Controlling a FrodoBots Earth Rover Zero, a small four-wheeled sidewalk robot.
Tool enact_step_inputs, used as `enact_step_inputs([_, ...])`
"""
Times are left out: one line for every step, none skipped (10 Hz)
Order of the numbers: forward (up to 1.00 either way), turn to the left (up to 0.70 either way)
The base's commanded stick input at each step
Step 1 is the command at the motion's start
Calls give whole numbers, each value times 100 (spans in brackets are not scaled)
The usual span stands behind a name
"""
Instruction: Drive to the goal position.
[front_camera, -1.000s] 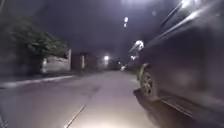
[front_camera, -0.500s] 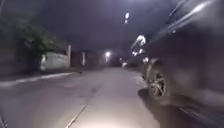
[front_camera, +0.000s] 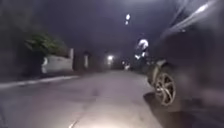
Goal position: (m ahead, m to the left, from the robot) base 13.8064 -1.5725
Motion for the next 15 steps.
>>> enact_step_inputs([70, -35])
enact_step_inputs([70, -35])
enact_step_inputs([70, -35])
enact_step_inputs([70, -35])
enact_step_inputs([70, -35])
enact_step_inputs([70, -35])
enact_step_inputs([70, -19])
enact_step_inputs([70, 0])
enact_step_inputs([70, 0])
enact_step_inputs([70, 0])
enact_step_inputs([70, 0])
enact_step_inputs([70, 0])
enact_step_inputs([70, 0])
enact_step_inputs([70, 0])
enact_step_inputs([70, 0])
